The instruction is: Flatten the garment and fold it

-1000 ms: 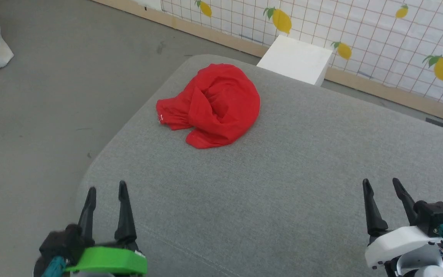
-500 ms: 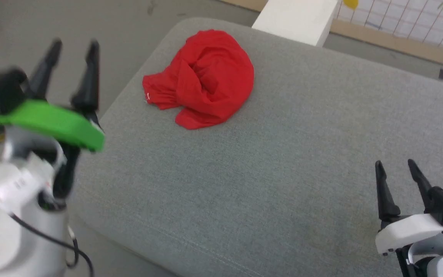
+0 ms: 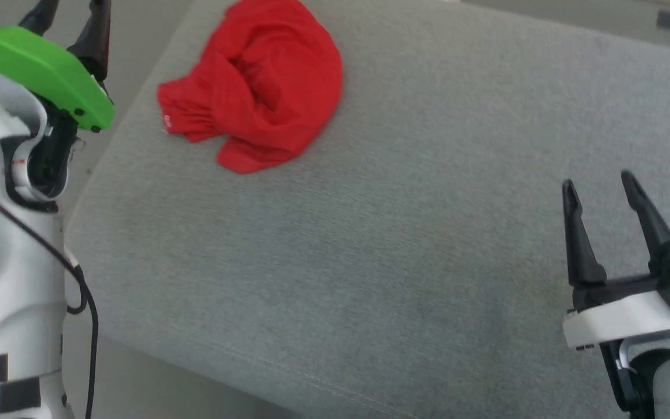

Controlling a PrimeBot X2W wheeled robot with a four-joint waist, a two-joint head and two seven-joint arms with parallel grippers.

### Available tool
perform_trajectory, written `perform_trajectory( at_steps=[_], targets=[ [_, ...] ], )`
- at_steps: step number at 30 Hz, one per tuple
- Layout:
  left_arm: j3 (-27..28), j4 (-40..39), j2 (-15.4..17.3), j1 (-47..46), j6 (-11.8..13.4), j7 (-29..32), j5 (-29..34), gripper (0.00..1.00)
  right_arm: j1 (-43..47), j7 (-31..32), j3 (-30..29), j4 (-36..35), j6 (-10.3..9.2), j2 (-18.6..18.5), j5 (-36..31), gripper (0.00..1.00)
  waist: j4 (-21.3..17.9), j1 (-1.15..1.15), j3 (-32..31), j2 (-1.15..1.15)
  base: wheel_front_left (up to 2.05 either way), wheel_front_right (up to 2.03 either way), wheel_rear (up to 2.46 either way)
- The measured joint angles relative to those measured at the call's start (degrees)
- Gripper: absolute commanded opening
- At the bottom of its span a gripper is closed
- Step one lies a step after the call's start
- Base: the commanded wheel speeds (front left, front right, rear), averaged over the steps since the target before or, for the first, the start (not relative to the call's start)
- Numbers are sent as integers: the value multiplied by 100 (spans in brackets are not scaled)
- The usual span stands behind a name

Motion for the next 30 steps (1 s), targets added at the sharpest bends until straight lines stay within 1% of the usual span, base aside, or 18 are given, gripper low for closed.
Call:
perform_trajectory(
  at_steps=[5,8,13,18,20,23,24,25,27,28,29,30],
  targets=[
    [-33,432,-30,-300,2,249,-152,100,-132,145,174,-528,0,1,-152,100,-208,0,337,0,0,0,0],
    [-25,670,-118,-438,19,599,-377,100,-174,224,205,-747,0,1,-209,100,-314,0,550,0,0,0,0],
    [-58,931,-246,-703,167,1133,-616,100,-183,325,207,-977,0,1,-296,100,-465,0,931,0,0,0,0],
    [-170,1141,-352,-867,267,1634,-717,100,-261,343,254,-1149,0,1,-389,100,-590,1,1282,0,0,0,0],
    [-191,1214,-407,-882,332,1797,-755,100,-327,341,285,-1223,0,1,-439,100,-647,1,1416,0,0,0,0],
    [-196,1316,-420,-894,474,1889,-762,100,-385,339,323,-1310,0,1,-497,100,-733,1,1586,0,0,0,0],
    [-181,1345,-421,-901,539,1890,-761,100,-404,339,330,-1325,0,2,-497,100,-759,1,1629,0,0,0,0],
    [-170,1494,-424,-913,751,2090,-762,100,-435,339,312,-1356,0,1,-497,100,-868,1,1761,0,0,0,0],
    [-190,1525,-403,-916,855,2208,-754,100,-437,339,291,-1362,0,1,-497,100,-930,1,1829,0,0,0,0],
    [-201,1524,-371,-934,902,2246,-731,72,-438,335,287,-1361,0,1,-497,100,-960,1,1862,0,0,0,0],
    [-219,1512,-263,-1000,924,2199,-650,0,-442,316,283,-1350,0,1,-493,100,-1045,0,1935,0,0,0,0],
    [-213,1521,-247,-1000,924,2173,-650,0,-444,316,283,-1340,0,1,-491,100,-1062,0,1942,0,0,0,0]
  ],
)
